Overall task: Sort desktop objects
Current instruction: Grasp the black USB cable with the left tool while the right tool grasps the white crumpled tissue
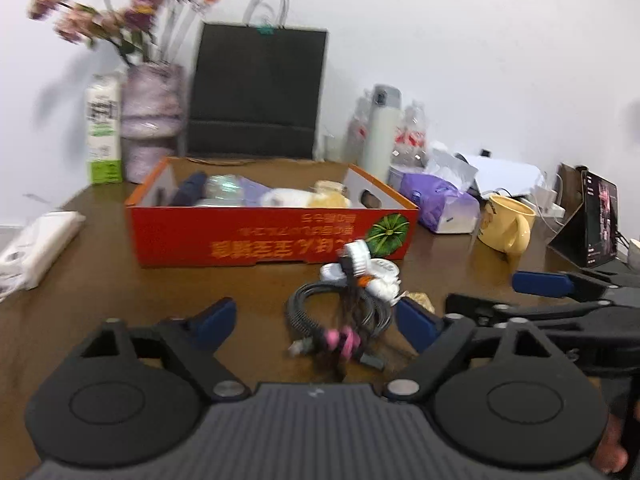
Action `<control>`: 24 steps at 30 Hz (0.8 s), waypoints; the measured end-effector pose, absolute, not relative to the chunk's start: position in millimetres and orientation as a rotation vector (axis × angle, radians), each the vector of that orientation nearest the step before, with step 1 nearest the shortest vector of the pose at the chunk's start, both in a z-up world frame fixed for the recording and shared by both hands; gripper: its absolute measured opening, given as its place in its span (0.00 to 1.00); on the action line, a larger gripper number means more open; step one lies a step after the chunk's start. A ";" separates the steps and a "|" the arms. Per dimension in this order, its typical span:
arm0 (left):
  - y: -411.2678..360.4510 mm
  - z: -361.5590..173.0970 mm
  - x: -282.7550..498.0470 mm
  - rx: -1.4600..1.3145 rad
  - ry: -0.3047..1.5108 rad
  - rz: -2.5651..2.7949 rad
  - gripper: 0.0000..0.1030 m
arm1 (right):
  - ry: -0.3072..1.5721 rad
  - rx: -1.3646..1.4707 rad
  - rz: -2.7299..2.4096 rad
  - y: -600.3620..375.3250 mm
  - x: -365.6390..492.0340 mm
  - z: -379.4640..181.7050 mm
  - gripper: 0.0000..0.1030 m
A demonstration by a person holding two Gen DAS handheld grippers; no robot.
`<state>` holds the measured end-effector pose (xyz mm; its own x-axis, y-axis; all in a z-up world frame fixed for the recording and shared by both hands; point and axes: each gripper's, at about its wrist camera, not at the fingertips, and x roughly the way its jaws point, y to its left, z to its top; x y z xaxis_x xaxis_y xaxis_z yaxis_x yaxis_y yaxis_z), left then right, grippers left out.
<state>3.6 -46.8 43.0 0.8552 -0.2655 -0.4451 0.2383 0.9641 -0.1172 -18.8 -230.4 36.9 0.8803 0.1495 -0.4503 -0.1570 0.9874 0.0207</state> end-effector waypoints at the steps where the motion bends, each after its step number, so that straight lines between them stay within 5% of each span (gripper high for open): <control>1: -50.4 42.6 15.4 -0.060 0.493 -0.278 0.80 | 0.471 -0.027 0.155 -230.9 -8.3 36.4 0.78; 4: -59.3 39.7 39.2 -0.049 0.515 -0.312 0.67 | 0.507 -0.023 0.177 -235.3 24.9 36.6 0.67; 8: -70.9 30.0 77.3 -0.064 0.629 -0.381 0.35 | 0.616 0.026 0.288 -238.6 74.6 31.9 0.53; 11: -85.5 11.3 105.1 -0.048 0.751 -0.443 0.15 | 0.736 0.024 0.348 -235.4 108.9 11.7 0.14; 14: -84.8 6.7 104.9 -0.075 0.735 -0.480 0.08 | 0.720 0.120 0.392 -247.9 113.1 5.5 0.11; 24: -61.8 17.9 97.5 -0.224 0.691 -0.462 0.06 | 0.676 0.126 0.345 -246.0 104.5 3.2 0.11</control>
<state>97.5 -61.8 17.9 0.6756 -0.4794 -0.5602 0.3340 0.8763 -0.3471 104.5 -246.0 3.2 0.7262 0.3528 -0.5901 -0.2716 0.9357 0.2252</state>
